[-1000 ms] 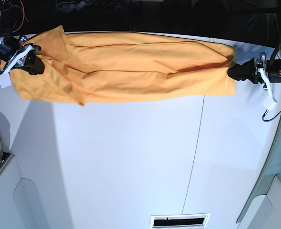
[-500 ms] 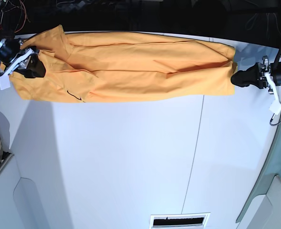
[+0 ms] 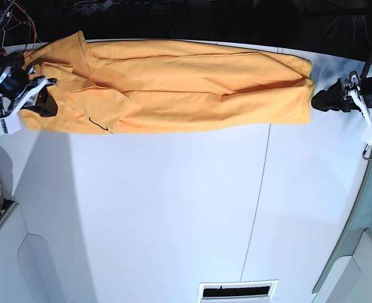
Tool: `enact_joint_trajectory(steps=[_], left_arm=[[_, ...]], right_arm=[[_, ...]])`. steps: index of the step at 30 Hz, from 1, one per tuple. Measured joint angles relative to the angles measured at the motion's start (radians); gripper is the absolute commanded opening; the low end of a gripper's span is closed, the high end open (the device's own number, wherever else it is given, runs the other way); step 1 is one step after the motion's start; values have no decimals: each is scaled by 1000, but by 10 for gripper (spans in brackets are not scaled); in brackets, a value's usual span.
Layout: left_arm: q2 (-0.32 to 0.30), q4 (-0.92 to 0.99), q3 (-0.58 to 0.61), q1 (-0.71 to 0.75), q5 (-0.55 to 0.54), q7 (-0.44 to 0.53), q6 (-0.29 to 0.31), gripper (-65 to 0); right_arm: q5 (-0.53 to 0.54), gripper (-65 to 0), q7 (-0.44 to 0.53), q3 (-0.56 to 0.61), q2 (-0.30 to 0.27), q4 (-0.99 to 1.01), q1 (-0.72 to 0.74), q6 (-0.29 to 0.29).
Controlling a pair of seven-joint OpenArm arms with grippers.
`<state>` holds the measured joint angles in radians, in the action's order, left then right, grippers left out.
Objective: Layout the t-shirt on the table in an organized manner, then fold the t-shirt properly
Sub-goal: 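Hold the strip's hem end with the left gripper and move it toward the right gripper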
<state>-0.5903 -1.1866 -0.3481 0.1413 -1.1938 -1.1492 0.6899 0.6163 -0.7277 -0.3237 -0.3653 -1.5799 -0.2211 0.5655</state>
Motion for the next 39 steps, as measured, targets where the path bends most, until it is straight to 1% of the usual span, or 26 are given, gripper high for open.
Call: enact_joint_trajectory(steps=[3,5,7,9,10,13,15,17,19,21,23,24,26,30,31,32,34,35,36,39], left_arm=[[33,0,-2,-6,69,24,0,-215],[65,0,-2,-5,101,24,0,-215],[97,0,-1,-2,163,42,0,-215],[115,1,-1,0,196,88,3,-215],[117,2,-1,-1,222,112,13,-215],[125,23,-3,-3,282,194,17,-215],[125,31,-4,-3,320,226,23,-215],[125,37,-5,-3,323,225,23,-215],[124,37,2,-6,316,203,23,-215],[121,37,10,-8,275,151,21,-216],[116,37,23,-5,210,101,17,-216],[116,37,31,0,180,91,16,-216],[118,37,58,11,146,91,18,-216],[114,37,112,8,143,92,19,-221],[114,36,125,5,140,92,22,-253],[114,36,137,5,139,98,22,-326],[117,37,153,6,168,111,18,-556],[122,39,154,9,179,118,17,-650],[123,39,154,9,169,126,18,-650],[125,39,135,5,186,123,18,-650]], right_arm=[[-10,-650,42,60,3,98,3,4],[-5,-650,91,84,2,156,3,5],[1,-650,144,100,1,199,3,5],[5,-650,160,109,0,219,5,7],[5,-650,159,110,0,223,6,7],[5,-650,159,110,2,224,8,7],[5,-650,159,110,2,224,8,7],[5,-650,159,110,2,224,8,7],[5,-650,159,110,2,224,8,7],[5,-650,159,110,2,224,9,7],[4,-650,159,110,2,224,11,7],[4,-650,159,110,2,224,11,7],[5,-650,159,110,2,224,11,7],[4,-650,155,110,2,224,14,7],[4,-650,155,110,2,224,14,7],[4,-650,156,110,2,224,14,7],[5,-650,156,110,2,224,14,7],[5,-650,156,110,2,224,14,7],[6,-650,156,110,2,224,14,7],[16,-650,155,110,2,224,17,7]])
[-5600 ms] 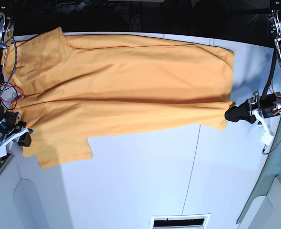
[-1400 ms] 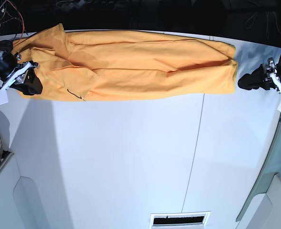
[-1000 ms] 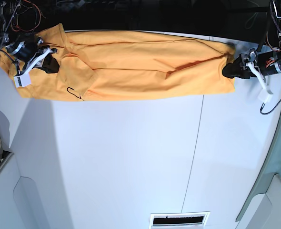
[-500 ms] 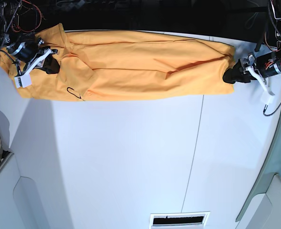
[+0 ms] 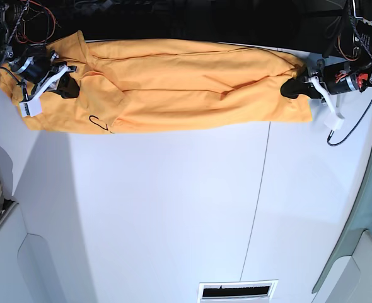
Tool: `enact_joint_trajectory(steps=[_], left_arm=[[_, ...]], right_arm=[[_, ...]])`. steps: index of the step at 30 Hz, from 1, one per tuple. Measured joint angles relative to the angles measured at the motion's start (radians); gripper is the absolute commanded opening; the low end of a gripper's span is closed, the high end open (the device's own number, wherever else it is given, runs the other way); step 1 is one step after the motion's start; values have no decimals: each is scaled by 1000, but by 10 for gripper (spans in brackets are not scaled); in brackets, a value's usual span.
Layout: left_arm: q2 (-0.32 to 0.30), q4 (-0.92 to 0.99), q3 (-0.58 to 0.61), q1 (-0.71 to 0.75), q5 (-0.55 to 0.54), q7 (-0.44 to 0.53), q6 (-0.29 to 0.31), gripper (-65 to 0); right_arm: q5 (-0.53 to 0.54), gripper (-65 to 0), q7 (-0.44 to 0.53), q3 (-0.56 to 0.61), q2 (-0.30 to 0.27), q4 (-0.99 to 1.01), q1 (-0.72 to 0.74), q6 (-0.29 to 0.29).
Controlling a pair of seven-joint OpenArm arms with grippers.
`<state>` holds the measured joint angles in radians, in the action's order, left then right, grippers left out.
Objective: Layout the t-shirt on the table in an organized manner, then fold the t-shirt properly
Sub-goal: 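Hold the strip's hem end with the left gripper and move it toward the right gripper, then fold the hem end with the left gripper over onto the strip toward the collar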
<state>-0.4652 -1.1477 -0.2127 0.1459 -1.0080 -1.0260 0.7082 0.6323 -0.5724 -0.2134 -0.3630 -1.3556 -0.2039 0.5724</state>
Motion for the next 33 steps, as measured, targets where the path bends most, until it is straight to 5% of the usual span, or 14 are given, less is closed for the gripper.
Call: enact_joint_trajectory(steps=[11,15,20,26,33], left_arm=[[-120,0,-89,-69,54,-47,-13,-650],[-165,0,-86,-110,45,-55,-12,-650],[-233,-25,-88,-138,-45,-166,-13,-650],[-218,-254,-87,-141,-195,-327,-18,-650],[-114,-533,26,-138,-200,-298,-16,-650]], right_arm=[[86,-650,-130,-34,3,-42,112,-5],[111,-546,-147,-34,3,-45,162,-7],[63,-533,-151,-34,3,-45,182,-7],[-5,-533,-151,-34,3,-45,182,-7],[-53,-533,-177,-66,6,-45,182,-19]])
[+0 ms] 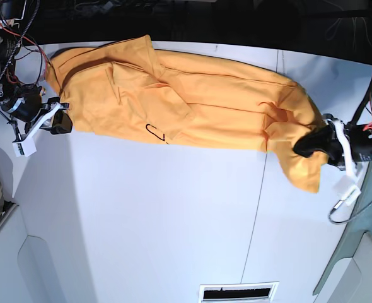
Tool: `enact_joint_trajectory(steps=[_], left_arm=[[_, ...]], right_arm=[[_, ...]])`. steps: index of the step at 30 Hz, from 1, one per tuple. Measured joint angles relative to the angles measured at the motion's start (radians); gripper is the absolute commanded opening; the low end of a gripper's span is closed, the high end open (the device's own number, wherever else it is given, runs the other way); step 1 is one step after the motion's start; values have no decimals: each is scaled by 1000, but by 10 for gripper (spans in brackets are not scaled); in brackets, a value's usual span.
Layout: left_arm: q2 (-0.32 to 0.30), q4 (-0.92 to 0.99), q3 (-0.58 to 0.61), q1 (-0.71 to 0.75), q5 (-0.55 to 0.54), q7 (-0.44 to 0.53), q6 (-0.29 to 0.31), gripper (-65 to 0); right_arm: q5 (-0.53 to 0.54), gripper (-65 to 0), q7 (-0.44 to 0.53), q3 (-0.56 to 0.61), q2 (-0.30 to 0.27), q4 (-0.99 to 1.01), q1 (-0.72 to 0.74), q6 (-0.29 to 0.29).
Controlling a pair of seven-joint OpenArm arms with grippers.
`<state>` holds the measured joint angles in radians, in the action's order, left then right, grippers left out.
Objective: Layout the t-shirt on the table in an organized manner, then fold the t-shirt properly
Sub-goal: 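Fold the hem end with the left gripper over onto the strip toward the collar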
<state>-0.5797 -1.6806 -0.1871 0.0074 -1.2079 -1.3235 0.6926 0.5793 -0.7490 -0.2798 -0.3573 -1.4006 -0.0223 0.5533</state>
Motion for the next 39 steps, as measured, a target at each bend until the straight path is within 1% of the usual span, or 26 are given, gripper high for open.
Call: enact_joint_trajectory(steps=[1,3,4,5,8,9,10,12,13,14,15,19,23,25,27,32,33,34,35,36,38,39], left_arm=[[24,-11,32,0,19,18,0,-650],[72,-14,99,1,102,57,0,-650],[98,-13,131,2,151,72,0,-650],[124,-10,161,4,196,88,0,-650],[206,-3,239,3,305,130,0,-650],[229,2,262,3,340,151,0,-610],[251,8,281,3,383,183,0,-550],[284,35,313,3,450,227,0,-411],[299,57,324,2,465,238,0,-348],[316,84,334,0,474,246,0,-303],[333,111,344,1,477,254,-1,-279],[397,208,378,-3,479,288,-1,-275],[450,228,380,-13,476,293,-4,-275],[463,228,380,-16,459,299,-4,-276],[464,228,381,-19,428,299,-3,-276],[461,228,370,-40,404,300,-4,-276],[461,228,369,-44,401,300,-3,-276],[461,228,370,-46,402,300,-3,-276],[461,228,369,-47,402,300,-3,-276],[461,228,369,-47,402,300,-3,-276],[460,228,369,-47,391,299,-4,-276],[455,228,369,-47,363,294,-4,-276]], right_arm=[[0,-533,-8,-18,0,0,0,0],[1,-530,-12,-64,0,0,0,0],[0,-512,-14,-91,0,0,0,0],[3,-480,-21,-119,0,0,0,-2],[72,-355,-58,-180,-9,0,-3,-3],[92,-323,-64,-189,-14,0,-8,-3],[112,-302,-66,-192,-20,0,-16,-1],[129,-295,-71,-192,-30,0,-43,0],[134,-295,-71,-192,-30,0,-62,0],[133,-295,-71,-192,-30,0,-81,0],[135,-295,-74,-187,-30,1,-100,2],[170,-295,-82,-154,-22,22,-136,16],[181,-294,-72,-119,5,35,-132,16],[180,-294,-74,-94,26,40,-133,17],[183,-295,-67,-75,51,40,-133,18],[184,-296,-59,-39,95,40,-130,21],[183,-299,-60,-39,100,40,-130,24],[184,-316,-59,-39,103,40,-130,24],[184,-351,-59,-39,103,40,-130,24],[180,-403,-60,-39,103,40,-130,23],[168,-545,-67,-39,103,40,-130,22],[165,-619,-68,-39,103,40,-133,21]])
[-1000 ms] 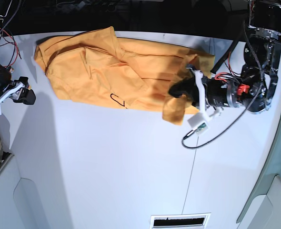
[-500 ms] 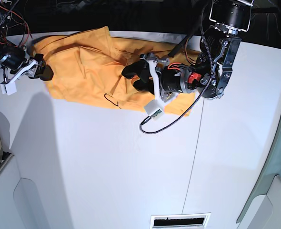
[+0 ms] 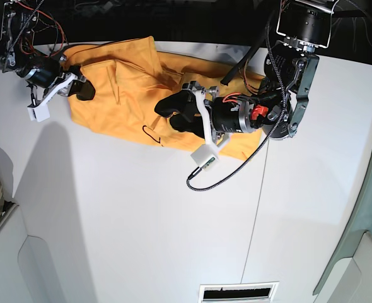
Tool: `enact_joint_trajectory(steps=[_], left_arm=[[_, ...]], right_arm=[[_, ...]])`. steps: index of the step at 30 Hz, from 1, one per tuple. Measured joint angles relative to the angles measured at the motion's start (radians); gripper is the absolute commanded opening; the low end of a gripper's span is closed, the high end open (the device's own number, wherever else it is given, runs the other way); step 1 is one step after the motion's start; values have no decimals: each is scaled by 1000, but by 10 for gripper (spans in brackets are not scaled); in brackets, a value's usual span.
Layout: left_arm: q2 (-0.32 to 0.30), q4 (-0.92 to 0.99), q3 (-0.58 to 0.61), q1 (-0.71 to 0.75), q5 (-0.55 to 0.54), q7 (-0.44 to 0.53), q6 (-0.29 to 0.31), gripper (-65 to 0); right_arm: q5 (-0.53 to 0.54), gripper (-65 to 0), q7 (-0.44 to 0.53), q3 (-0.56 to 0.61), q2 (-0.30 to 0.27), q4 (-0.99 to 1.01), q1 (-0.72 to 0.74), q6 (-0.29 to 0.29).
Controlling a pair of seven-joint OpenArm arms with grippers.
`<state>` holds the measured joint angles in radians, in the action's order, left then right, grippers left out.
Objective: Layout the t-shirt on the table in an organized manner, then fold the t-shirt properly
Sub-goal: 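Fold the hem end with the left gripper over onto the strip toward the collar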
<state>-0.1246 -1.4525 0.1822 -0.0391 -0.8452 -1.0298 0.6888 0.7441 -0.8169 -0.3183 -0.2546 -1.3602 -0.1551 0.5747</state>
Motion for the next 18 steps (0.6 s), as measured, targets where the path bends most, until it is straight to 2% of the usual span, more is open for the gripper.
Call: enact_joint_trajectory(steps=[1,6,12,16,18], left_arm=[[-3,0,0,0,-35,-12,0,-276],[-16,0,0,-11,-161,-71,0,-276],[-14,0,0,-33,-225,-102,0,-276],[-14,0,7,-33,-219,-280,0,-276],[-35,0,33,-30,-263,-302,0,-276]], right_arm=[[0,-650,1,0,0,0,0,0],[-45,-650,32,-3,-4,0,6,1],[-53,-650,44,-86,-33,0,6,1],[-53,-650,45,-137,-45,0,5,1],[-53,-650,46,-145,-53,0,6,2]])
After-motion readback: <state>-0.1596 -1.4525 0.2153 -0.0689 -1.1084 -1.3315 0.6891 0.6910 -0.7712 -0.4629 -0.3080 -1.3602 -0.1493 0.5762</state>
